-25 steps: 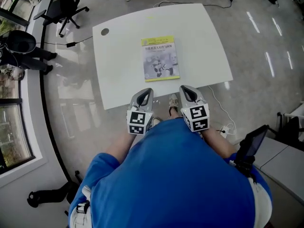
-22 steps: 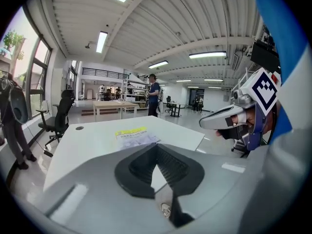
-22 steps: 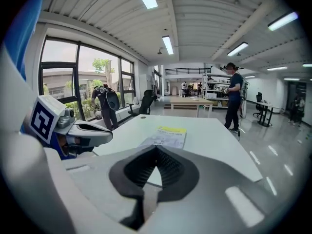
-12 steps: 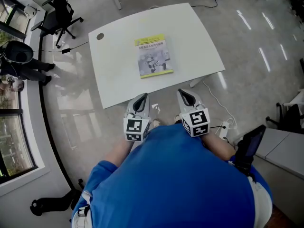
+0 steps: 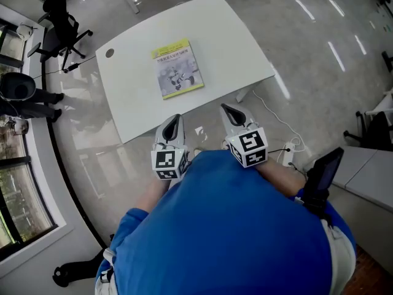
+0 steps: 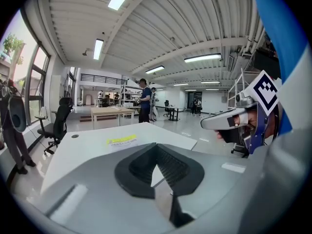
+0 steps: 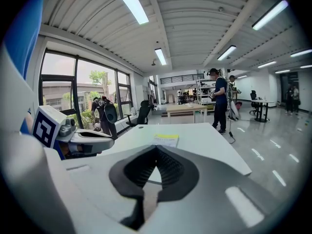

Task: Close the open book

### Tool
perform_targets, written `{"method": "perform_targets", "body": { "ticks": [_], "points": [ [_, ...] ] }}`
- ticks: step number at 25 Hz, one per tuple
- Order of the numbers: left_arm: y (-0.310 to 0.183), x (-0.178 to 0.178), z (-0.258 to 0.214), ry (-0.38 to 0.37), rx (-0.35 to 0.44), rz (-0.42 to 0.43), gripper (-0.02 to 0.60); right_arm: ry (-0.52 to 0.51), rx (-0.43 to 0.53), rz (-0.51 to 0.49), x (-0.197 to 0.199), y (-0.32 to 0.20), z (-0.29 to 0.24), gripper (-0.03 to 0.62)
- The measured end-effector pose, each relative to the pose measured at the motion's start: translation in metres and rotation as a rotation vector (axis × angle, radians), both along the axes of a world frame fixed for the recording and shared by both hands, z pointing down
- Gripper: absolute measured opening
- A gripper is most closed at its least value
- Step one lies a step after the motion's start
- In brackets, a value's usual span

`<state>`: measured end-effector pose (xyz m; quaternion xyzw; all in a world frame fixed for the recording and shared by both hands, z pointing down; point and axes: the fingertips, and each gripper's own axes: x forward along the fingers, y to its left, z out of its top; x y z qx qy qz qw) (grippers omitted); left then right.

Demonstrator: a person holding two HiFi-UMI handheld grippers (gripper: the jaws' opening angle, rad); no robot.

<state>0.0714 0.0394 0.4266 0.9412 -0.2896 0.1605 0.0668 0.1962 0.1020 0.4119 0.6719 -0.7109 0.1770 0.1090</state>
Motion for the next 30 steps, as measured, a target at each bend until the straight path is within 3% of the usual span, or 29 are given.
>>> {"method": "perform_targets", "body": {
  "ticks": [10,30],
  "points": [
    [0.0,0.017,0.007,-0.01,-0.016,0.003,0.006,-0.004,-0.002,-0.03,0.009,-0.005,0.006,0.002],
    [-0.009,-0.003,0.01,0.004,-0.031,-0.013,0.007,-0.003,-0.02,-0.048,-0.011,-0.019,0.01,0.002]
  ]
}}
